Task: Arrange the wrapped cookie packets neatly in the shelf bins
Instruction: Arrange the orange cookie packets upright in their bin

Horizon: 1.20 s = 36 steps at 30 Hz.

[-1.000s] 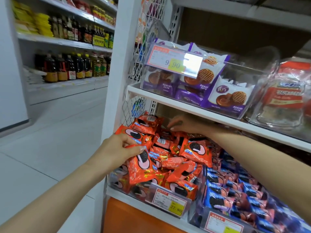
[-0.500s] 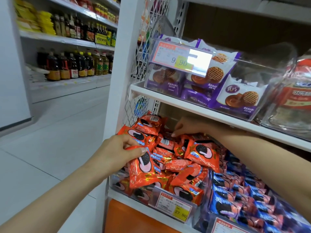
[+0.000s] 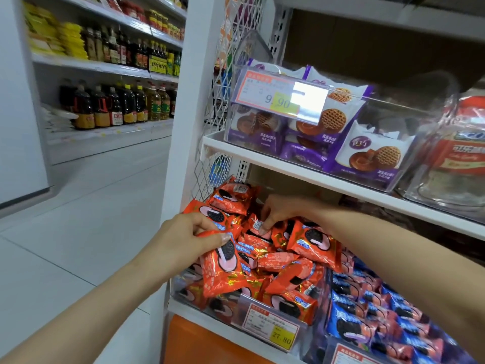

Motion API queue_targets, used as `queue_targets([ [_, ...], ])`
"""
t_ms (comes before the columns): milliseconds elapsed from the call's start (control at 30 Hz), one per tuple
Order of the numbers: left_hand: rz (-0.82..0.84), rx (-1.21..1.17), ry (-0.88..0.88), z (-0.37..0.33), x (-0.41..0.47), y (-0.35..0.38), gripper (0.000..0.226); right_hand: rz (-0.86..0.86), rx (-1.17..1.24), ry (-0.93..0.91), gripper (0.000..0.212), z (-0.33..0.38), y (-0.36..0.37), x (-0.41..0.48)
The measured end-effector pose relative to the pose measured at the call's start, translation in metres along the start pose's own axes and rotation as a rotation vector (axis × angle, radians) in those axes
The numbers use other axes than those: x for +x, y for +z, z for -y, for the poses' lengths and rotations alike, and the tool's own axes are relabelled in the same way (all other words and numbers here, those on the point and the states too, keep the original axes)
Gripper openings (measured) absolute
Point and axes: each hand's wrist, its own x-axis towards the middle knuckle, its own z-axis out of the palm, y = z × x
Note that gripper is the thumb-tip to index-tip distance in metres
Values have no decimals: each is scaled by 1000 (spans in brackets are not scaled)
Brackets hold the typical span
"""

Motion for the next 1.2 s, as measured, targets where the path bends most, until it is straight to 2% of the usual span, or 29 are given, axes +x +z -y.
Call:
queue_targets([
  [200,1,19,-5,2,0,-2,14,-66,87,31,35,-5,0,1],
  [400,-2,21,-6,1,1,-2,15,-76,69,-47,41,-4,6,-2],
  [533,4,18,-1,1,1,0,14,14,51,-34,42,1,2,-3],
  [833,-9,35,4,3,2,-1,13,-57,-51,-59,38,7,7,0],
  [1067,-3,34,-4,3,2,1,15,65,23,-24,36,10,2,-2],
  [1200,-2,28,-2,2,2,1,15,28,-17,-12,38,12,13,4],
])
